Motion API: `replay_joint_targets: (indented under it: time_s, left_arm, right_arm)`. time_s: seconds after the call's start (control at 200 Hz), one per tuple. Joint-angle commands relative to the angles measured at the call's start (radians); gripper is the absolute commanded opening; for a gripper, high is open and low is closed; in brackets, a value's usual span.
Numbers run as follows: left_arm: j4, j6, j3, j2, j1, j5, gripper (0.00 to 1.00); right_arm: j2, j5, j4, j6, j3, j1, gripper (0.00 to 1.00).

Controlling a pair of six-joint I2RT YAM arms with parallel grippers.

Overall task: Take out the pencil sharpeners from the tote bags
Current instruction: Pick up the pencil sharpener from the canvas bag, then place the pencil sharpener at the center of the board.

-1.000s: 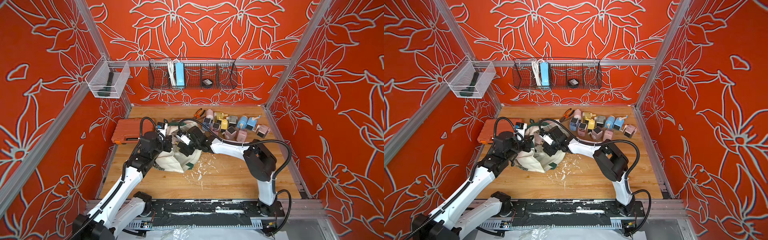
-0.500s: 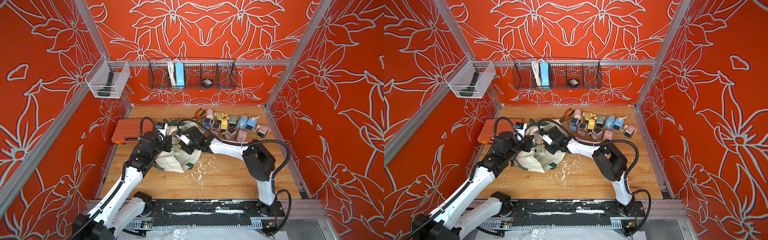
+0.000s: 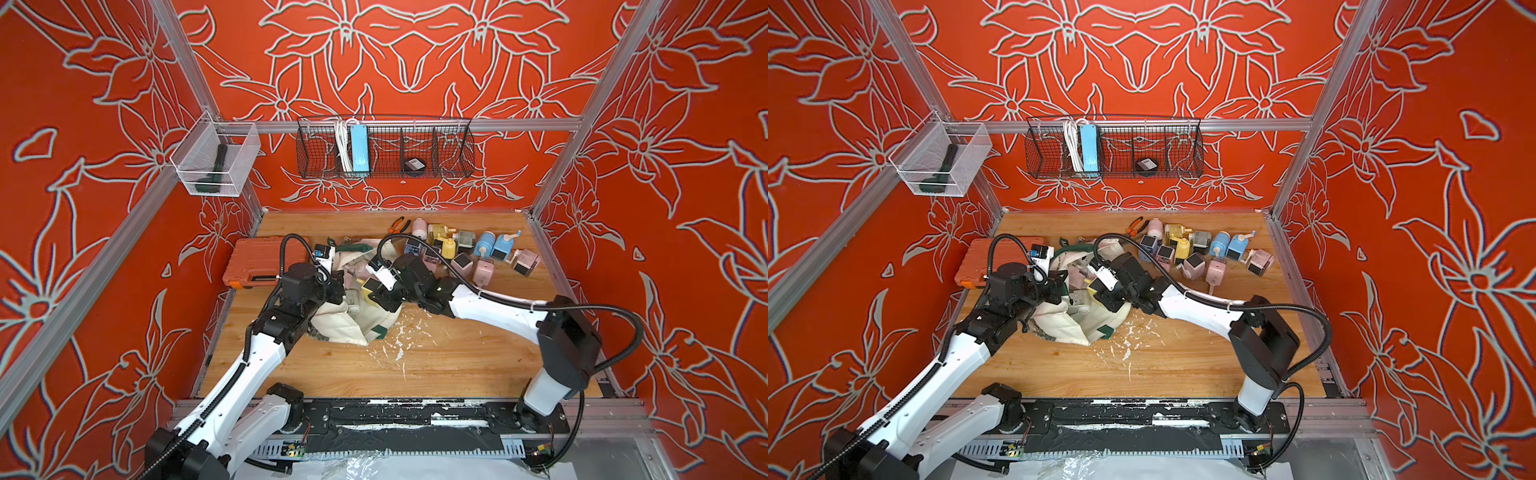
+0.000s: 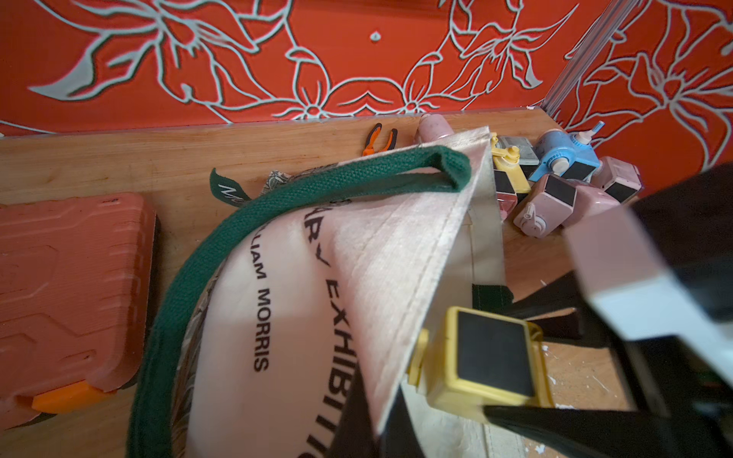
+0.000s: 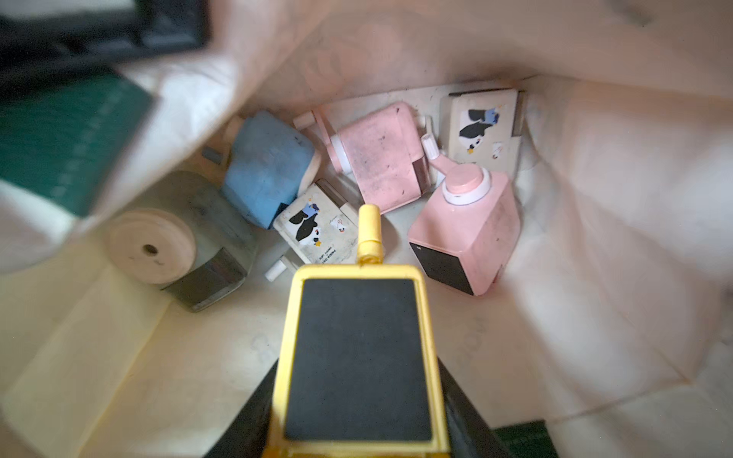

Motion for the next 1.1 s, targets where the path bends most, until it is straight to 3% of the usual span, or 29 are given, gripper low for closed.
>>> replay_joint_targets:
  time_s: [0.0, 0.185, 0.435, 0.676, 1.096]
  left_arm:
    - [-0.031, -0.003, -0.017, -0.013, -0.008, 0.002, 0.00]
    - [-0.030, -0.004, -0.017, -0.018, -0.008, 0.004, 0.00]
    - [-0.030, -0.006, -0.017, -0.022, -0.008, 0.006, 0.00]
    - [-0.028, -0.007, -0.019, -0.025, -0.008, 0.008, 0.00]
    - [-0.027, -0.009, -0.019, -0.025, -0.009, 0.016, 0.00]
  right_arm:
    - [-0.116, 0.049, 0.046, 0.033, -0.061, -0.003, 0.37]
    - [-0.306, 0.136, 0.017, 0.034, -0.164, -0.065, 0.35]
    - [-0.493, 0.320, -0.018, 0.155, -0.227, -0.285, 0.35]
    - [-0.506, 0.534, -0.146, 0.313, -0.214, -0.496, 0.35]
    - [-0.430, 0.593, -0.141, 0.423, -0.277, -0.679, 0.35]
